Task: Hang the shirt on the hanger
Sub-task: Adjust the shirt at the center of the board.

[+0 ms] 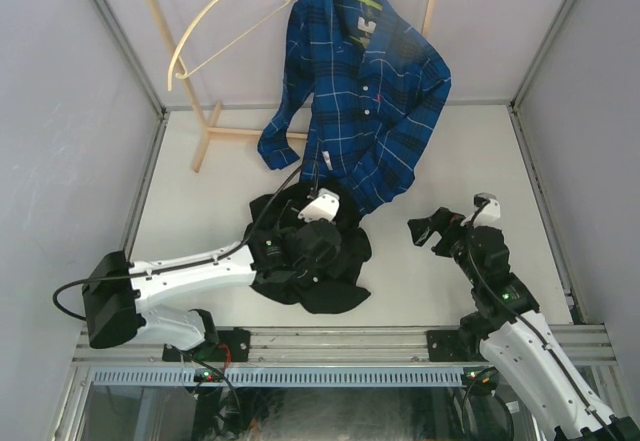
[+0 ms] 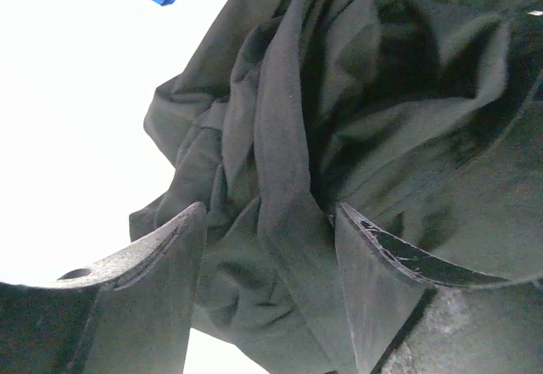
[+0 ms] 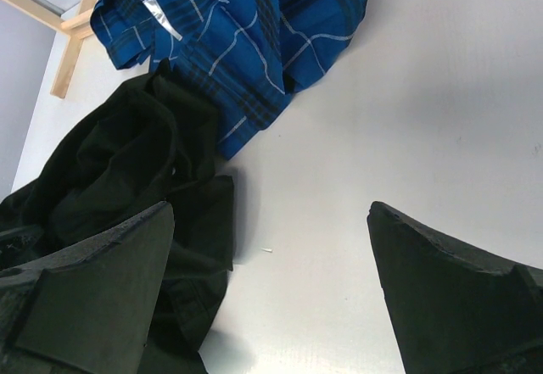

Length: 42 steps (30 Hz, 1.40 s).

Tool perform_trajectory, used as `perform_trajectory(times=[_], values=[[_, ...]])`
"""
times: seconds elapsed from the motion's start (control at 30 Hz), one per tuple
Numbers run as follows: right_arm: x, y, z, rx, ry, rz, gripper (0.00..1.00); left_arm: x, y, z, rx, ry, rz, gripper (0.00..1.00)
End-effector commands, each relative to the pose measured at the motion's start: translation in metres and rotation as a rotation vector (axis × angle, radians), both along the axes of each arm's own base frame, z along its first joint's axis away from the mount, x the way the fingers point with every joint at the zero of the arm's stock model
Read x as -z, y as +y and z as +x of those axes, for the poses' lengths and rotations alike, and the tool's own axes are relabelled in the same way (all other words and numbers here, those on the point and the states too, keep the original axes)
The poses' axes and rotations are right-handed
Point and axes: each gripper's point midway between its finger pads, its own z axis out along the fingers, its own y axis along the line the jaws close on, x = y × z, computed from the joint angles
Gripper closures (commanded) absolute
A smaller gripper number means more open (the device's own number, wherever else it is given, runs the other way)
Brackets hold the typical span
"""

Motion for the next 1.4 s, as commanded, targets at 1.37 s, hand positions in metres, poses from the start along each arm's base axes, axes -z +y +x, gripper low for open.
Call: perform_trajectory(times=[1.37], values=[[-0.004,0.002,0.003,0.007,-0.033,0.023,0.04,0.019,0.052,0.022,-0.139,0.102,0.118,0.72]])
